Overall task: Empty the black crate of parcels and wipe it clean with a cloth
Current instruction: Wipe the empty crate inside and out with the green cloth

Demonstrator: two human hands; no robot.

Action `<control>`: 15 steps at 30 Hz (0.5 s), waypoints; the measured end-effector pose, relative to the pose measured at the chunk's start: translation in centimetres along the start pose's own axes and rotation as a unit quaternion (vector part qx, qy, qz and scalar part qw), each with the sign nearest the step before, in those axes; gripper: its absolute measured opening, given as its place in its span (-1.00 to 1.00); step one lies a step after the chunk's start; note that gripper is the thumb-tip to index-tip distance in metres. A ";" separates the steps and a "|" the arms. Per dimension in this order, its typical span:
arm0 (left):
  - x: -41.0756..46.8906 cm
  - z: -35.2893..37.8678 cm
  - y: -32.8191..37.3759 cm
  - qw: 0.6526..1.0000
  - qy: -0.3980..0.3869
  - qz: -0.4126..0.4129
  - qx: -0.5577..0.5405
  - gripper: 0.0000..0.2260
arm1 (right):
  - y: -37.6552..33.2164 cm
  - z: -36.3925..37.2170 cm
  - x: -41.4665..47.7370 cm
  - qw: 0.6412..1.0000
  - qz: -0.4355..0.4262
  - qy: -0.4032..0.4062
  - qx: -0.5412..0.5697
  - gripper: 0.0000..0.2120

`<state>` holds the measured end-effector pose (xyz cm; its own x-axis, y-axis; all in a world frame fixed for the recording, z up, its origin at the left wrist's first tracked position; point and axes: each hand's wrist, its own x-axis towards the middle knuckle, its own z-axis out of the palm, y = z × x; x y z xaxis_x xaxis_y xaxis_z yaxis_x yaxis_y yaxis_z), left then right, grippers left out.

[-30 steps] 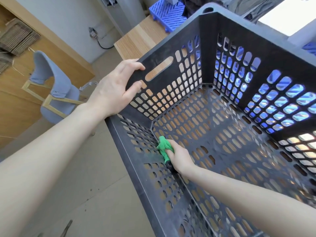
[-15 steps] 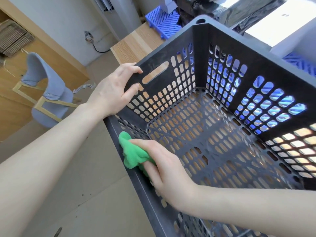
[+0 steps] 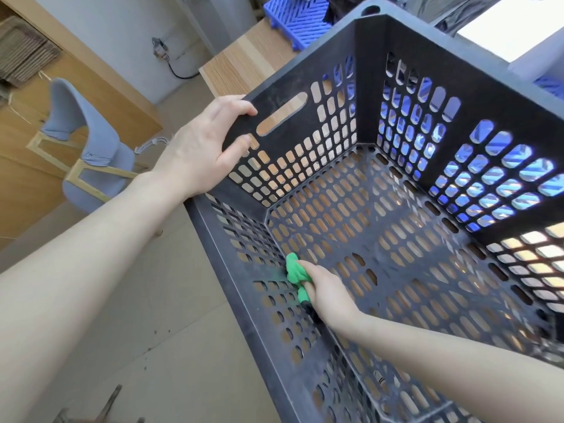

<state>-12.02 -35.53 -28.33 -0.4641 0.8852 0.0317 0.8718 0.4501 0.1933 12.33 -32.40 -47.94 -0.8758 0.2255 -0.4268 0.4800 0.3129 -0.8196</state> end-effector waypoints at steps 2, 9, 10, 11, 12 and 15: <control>0.0 0.0 0.0 1.000 0.000 0.001 0.002 -0.67 | 0.2 0.4 -0.4 1.000 0.012 0.010 0.012 -0.55; 0.0 0.0 -0.1 1.000 0.000 0.003 0.005 -0.67 | -5.1 -2.4 -3.5 0.989 -0.116 0.059 0.075 -0.54; 0.0 0.0 -0.1 1.000 0.000 0.003 0.005 -0.67 | -6.0 -2.9 -4.3 0.984 -0.145 0.067 0.080 -0.53; 0.0 -0.1 -0.1 1.000 -0.001 0.003 0.005 -0.68 | -6.8 -3.3 -5.1 0.979 -0.173 0.072 0.083 -0.52; 0.0 -0.1 0.0 1.000 0.000 0.002 0.006 -0.68 | -7.5 -3.8 -5.8 0.973 -0.199 0.075 0.085 -0.51; -0.1 -0.2 0.2 1.000 -0.002 0.000 0.012 -0.68 | -9.7 -5.2 -8.1 0.955 -0.268 0.076 0.097 -0.51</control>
<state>-11.83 -35.55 -28.14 -0.4643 0.8853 0.0280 0.8749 0.4535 0.1698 15.01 -32.46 -34.56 -0.9687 0.2157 0.1232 -0.0677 0.2477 -0.9665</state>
